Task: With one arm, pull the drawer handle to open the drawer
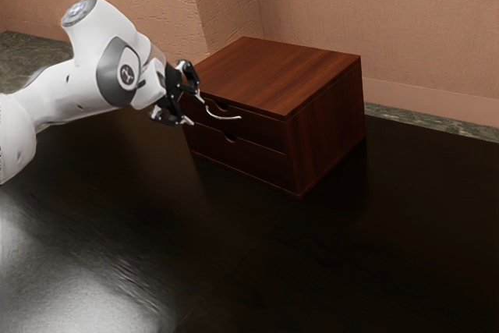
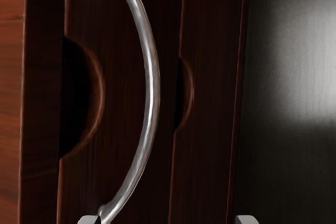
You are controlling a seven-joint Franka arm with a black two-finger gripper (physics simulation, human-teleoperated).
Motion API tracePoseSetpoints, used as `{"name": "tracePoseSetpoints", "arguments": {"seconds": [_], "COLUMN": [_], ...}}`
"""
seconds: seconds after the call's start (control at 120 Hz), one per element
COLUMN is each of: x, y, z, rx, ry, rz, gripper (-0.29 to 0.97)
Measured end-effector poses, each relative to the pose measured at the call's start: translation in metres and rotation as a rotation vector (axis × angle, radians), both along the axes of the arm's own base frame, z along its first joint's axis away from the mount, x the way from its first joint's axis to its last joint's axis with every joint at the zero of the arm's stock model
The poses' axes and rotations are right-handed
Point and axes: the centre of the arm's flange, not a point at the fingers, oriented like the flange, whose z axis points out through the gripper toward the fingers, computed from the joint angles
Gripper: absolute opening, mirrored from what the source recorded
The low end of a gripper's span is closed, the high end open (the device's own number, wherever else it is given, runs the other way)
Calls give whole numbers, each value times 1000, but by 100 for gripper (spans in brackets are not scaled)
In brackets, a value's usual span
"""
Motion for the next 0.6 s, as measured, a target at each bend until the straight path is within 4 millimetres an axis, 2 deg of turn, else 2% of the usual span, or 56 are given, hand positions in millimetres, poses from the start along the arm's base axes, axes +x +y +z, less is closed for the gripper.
{"name": "tracePoseSetpoints", "arguments": {"seconds": [0.275,0.342,0.475,0.567,0.6], "x": [9,11,5,-16,-23], "y": [-28,-36,-37,-40,-40], "z": [-4,-3,-13,-13,-13], "rx": [-10,-10,-23,-51,-58], "ry": [1,-1,20,34,37], "rz": [-44,-56,-53,-58,-58], "gripper": [33,29,53,35,33]}}
